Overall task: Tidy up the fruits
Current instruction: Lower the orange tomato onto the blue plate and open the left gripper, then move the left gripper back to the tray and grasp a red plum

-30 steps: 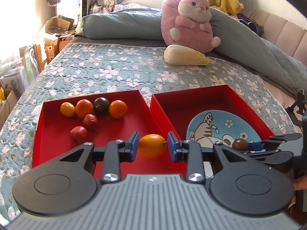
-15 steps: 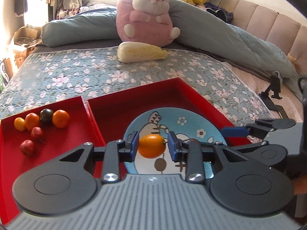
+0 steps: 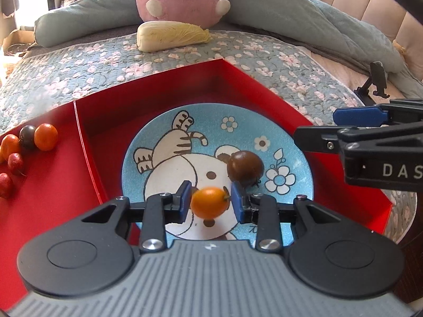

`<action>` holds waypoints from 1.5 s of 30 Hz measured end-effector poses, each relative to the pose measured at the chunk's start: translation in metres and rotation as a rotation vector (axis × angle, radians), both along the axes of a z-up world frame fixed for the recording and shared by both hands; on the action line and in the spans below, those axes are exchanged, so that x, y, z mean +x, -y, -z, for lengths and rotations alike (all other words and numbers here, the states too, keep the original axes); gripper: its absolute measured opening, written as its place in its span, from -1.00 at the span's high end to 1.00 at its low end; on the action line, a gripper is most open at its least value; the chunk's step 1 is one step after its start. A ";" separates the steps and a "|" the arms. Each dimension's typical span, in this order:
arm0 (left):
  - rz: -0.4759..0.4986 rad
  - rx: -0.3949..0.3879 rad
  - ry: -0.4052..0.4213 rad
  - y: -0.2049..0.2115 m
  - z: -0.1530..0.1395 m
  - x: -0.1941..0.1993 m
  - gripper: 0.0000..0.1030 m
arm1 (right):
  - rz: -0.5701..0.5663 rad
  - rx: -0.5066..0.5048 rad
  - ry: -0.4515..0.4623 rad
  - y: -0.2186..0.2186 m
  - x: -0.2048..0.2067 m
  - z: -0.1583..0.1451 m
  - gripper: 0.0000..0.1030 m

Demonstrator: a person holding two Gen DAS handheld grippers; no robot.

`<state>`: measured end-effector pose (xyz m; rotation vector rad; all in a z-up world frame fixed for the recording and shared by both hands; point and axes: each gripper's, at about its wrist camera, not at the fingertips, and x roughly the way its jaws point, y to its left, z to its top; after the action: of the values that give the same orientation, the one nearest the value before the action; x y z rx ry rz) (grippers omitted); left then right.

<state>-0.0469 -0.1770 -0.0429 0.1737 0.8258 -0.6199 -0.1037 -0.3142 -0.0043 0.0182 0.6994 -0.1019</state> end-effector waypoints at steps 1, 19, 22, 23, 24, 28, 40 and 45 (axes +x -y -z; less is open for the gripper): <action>-0.006 0.002 -0.001 -0.001 0.000 0.000 0.26 | -0.002 0.002 -0.001 -0.001 0.000 0.000 -0.23; -0.045 -0.064 0.050 -0.028 -0.034 -0.009 -0.19 | -0.034 0.005 0.019 -0.022 0.001 -0.012 -0.24; -0.055 -0.081 0.061 -0.042 -0.043 -0.008 -0.20 | -0.044 0.006 0.036 -0.031 0.002 -0.017 -0.26; -0.060 -0.085 0.065 -0.048 -0.046 -0.007 -0.20 | -0.046 0.010 0.043 -0.034 0.003 -0.018 -0.32; -0.066 -0.088 0.068 -0.053 -0.048 -0.005 -0.20 | -0.046 0.011 0.051 -0.037 0.004 -0.021 -0.37; -0.118 -0.085 0.086 -0.086 -0.055 0.006 -0.19 | -0.066 -0.003 0.085 -0.053 0.011 -0.030 -0.43; -0.344 0.000 0.118 -0.198 -0.048 0.066 -0.19 | -0.185 0.013 0.105 -0.115 0.053 -0.038 -0.42; -0.390 0.029 0.065 -0.220 -0.028 0.087 -0.19 | -0.234 0.046 0.070 -0.145 0.082 -0.031 -0.42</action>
<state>0.0402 0.0428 -0.0153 0.0552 0.7797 -0.2343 -0.0220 -0.1689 0.0267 -0.0156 0.6298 0.1385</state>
